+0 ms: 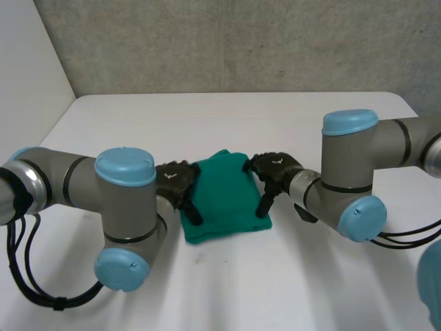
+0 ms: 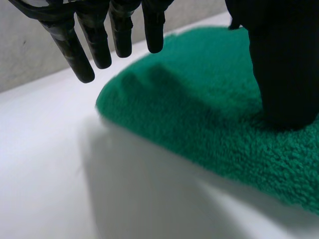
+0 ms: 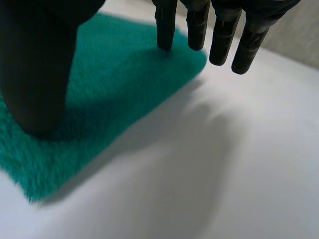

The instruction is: Fold the towel.

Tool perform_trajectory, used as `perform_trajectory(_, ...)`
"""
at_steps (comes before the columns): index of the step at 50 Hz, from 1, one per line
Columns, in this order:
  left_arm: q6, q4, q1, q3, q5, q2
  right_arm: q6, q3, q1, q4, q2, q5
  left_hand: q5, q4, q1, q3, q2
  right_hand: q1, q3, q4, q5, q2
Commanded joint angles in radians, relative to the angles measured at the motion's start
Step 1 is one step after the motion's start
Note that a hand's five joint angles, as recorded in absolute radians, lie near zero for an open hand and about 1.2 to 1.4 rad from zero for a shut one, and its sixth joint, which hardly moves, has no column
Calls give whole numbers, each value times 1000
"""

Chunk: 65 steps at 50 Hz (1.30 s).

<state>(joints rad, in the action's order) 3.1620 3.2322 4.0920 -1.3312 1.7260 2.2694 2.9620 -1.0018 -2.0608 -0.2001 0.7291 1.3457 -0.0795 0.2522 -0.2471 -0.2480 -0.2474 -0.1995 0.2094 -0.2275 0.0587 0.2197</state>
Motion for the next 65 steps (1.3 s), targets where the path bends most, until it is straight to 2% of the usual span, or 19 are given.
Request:
perform_trajectory(1, 50, -34, 4, -56, 40, -57, -57, 52, -4, -78, -1, 1, -21, 23, -28, -27, -28, 25, -35, 53, -59, -45)
perform_trajectory(6, 72, -31, -2, -48, 7, -140, -51, 32, 2, -56, 102, 6, 14, -12, 7, 8, 7, 25, -35, 53, -59, -45)
perform_trajectory(10, 70, -26, 7, -33, -46, -241, -18, 0, 7, -1, 196, 47, 23, -21, 16, 17, 16, 25, -35, 53, -59, -45)
perform_trajectory(11, 69, -25, 13, -20, -62, -281, 29, -36, 22, 55, 288, 122, 20, -18, 13, 14, 13, 25, -35, 53, -59, -45)
perform_trajectory(15, 62, -29, 47, 16, -66, -365, 66, -107, 79, 138, 445, 272, 20, -18, 13, 14, 13, 25, -35, 53, -59, -45)
perform_trajectory(19, 44, -72, 140, 46, -68, -470, 65, -155, 129, 174, 550, 343, 20, -18, 13, 14, 13, 25, -35, 53, -59, -45)
perform_trajectory(25, -17, -166, 231, 64, -77, -565, 51, -176, 177, 123, 605, 317, 41, -39, 34, 34, 34, 25, -35, 53, -59, -45)
perform_trajectory(30, -40, -207, 269, 56, -131, -596, 49, -169, 180, 71, 612, 262, 49, -48, 42, 43, 43, 25, -35, 53, -59, -45)
perform_trajectory(38, -45, -210, 269, 18, -160, -613, 49, -181, 177, 70, 628, 216, 58, -56, 51, 52, 52, 25, -35, 53, -59, -45)
perform_trajectory(65, -45, -167, 261, -29, -158, -631, 37, -221, 165, 82, 658, 213, 67, -65, 60, 61, 60, 25, -35, 53, -59, -45)
